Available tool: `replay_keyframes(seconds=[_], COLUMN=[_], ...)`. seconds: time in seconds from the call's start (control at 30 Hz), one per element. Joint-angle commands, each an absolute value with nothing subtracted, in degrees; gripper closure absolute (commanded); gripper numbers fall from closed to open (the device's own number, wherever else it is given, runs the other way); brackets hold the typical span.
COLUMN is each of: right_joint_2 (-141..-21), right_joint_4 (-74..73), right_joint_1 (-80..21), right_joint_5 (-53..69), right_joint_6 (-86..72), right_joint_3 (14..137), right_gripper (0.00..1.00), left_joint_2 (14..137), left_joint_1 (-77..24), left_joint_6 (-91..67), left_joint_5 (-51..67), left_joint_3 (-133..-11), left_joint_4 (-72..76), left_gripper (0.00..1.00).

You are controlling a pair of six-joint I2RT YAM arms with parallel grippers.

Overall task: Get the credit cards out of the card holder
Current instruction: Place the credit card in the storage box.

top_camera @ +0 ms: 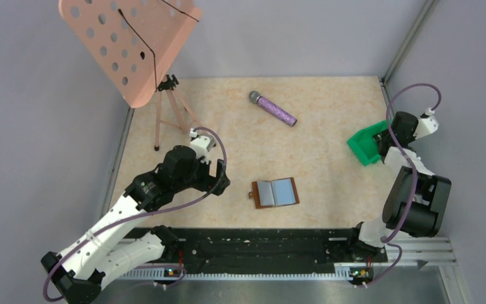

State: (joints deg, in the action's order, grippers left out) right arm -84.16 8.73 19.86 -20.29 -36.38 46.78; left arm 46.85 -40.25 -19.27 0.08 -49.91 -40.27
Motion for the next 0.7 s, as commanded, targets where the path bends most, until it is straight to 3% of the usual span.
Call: replay_keyframes(seconds=[0.0,0.67], right_joint_2=[-85.66,-87.24], right_joint_4=[15.93,26.83], right_joint_1=[20.68,22.63], right_joint_5=[-18.36,-17.58], right_joint_6=[-38.39,-40.34], right_joint_3=[45.76,39.25], right_gripper=[1.00,1.00], left_joint_2=[46.05,46.07], left_joint_1=[-40.21,-40.17], left_joint_6=[-18.28,-18.04], left_joint_5=[-1.02,-0.30], left_joint_3=[-49.57,-49.40], left_joint_4=[-37.37,-36.83], left_gripper=[0.01,0.01])
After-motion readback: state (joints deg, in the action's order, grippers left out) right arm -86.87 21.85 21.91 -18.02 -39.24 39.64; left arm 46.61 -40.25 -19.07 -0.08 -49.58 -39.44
